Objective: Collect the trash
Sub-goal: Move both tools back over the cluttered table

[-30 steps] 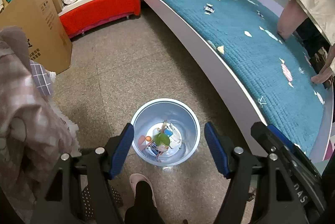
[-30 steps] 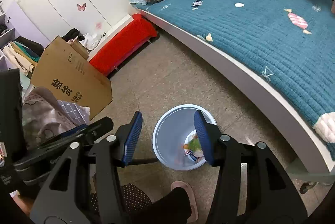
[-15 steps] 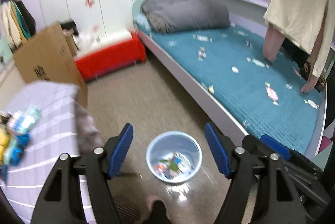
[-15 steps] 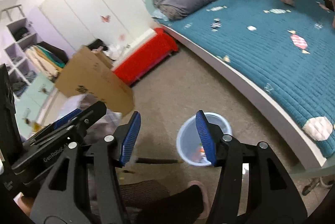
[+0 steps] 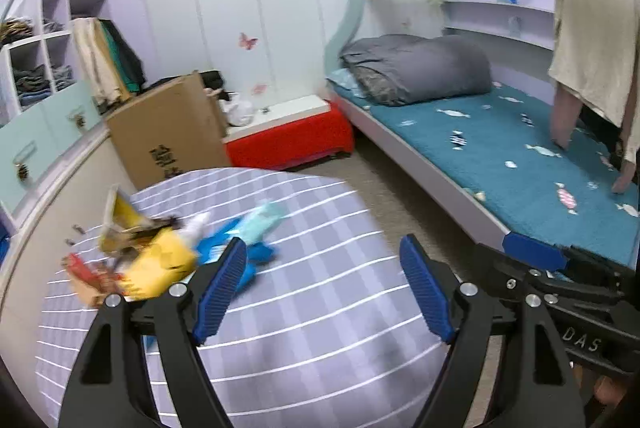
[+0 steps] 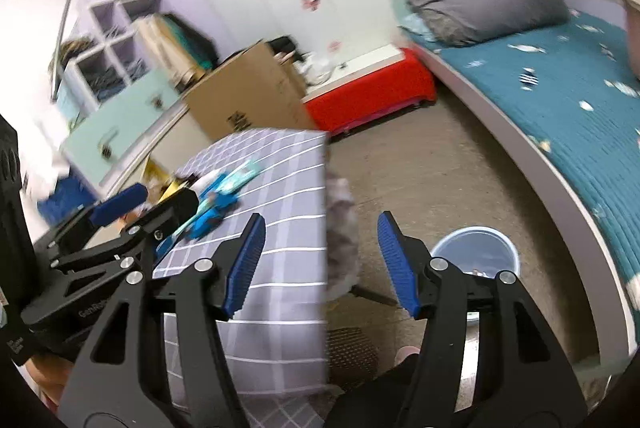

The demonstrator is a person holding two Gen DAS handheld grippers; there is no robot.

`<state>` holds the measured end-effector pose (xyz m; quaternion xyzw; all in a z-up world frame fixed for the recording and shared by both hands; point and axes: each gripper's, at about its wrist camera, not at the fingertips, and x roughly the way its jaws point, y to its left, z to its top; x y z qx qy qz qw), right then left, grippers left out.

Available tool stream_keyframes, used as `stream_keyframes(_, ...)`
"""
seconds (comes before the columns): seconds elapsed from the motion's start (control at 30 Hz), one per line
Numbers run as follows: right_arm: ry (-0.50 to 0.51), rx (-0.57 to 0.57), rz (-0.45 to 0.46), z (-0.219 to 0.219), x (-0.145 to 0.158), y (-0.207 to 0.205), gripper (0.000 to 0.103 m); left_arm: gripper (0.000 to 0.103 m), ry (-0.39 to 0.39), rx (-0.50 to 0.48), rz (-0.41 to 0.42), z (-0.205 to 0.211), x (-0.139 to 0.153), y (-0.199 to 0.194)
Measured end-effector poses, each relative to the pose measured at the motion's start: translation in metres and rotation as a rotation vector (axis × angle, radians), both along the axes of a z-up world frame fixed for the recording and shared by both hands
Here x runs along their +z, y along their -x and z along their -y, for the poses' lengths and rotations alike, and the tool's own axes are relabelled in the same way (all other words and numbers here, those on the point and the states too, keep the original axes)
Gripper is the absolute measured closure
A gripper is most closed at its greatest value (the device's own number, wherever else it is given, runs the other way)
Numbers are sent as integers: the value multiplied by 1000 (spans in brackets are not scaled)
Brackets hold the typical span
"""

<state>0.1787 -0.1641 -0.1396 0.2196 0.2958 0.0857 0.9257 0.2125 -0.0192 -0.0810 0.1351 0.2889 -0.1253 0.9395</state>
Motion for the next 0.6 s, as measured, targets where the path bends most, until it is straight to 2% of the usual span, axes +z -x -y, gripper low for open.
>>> stream_keyframes(0.17,53,71,-15,-48,-1,-25,45,26,3,13,-18,-54,-2,-13)
stream_keyframes(0.33,61,120,-46,-80,-8,-48,45,26,-48,40,-55,-92,-18,-36)
stream_keyframes(0.47,61,146,-68,-97,-14,-61,45,50,-51,20,-138,-105,-34,-57)
stream_keyframes(0.6,59,157,-77,-103,-16,-71,45,54,-70,-25,-156,-99,-46,-66)
